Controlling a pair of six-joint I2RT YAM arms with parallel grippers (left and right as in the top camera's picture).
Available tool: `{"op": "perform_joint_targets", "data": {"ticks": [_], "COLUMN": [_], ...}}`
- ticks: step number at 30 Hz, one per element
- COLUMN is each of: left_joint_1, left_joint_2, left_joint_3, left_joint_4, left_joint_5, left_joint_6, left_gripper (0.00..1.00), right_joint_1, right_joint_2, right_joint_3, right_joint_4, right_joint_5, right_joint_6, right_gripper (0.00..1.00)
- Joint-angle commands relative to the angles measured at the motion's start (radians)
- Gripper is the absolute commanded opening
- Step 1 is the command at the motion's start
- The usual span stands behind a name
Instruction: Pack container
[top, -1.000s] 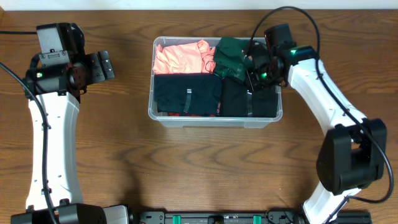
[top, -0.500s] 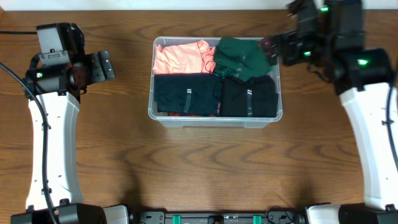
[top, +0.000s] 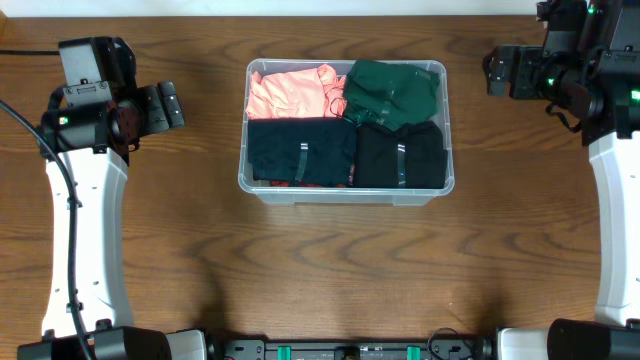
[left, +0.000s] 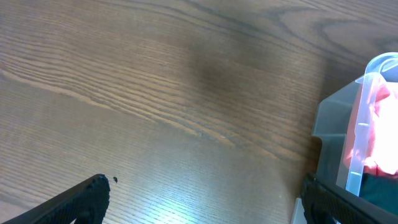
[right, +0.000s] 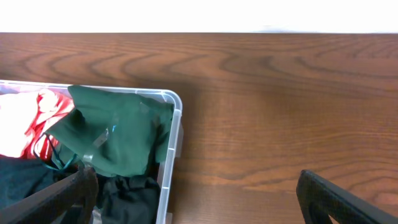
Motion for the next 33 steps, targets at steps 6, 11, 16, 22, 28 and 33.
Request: {"op": "perform_joint_targets", "data": {"ticks": [6,11,16,22,28,33], "left_joint_1": [0.004,-0.035,-0.096,-0.144,-0.15,-0.15], "left_joint_2": [-0.019,-0.126,-0.268,-0.455,-0.661,-0.862], "left_joint_3": [-0.003,-0.003,-0.003,-0.003,-0.114,-0.442], "left_joint_4": [-0.003,-0.003,-0.003,-0.031,0.014,0.349], "left_joint_5": [-0.004,-0.004,-0.004,0.001,0.075,0.115], "left_joint_6": [-0.009,-0.009,-0.009,-0.01,-0.11,-0.114], "left_gripper": [0.98,0.98,0.98,0.98,0.98,0.98], "right_joint_1": [-0.002,-0.002,-0.002,-0.002,-0.002,-0.002], "right_joint_2": [0.006,0.006,0.006,0.006,0.006,0.006], "right_joint_3": [-0.001,-0.001,-0.001,-0.001,-0.001,-0.001], "right_joint_4": [-0.004,-0.004,-0.004,-0.004,-0.004,-0.004], "right_joint_5": [0.002,0.003,0.002,0.002,0.003,0.003], "right_joint_6": [0.014,0.014,0.014,0.014,0.014,0.014], "right_gripper": [0.99,1.0,0.99,0.99,0.99,0.99]}}
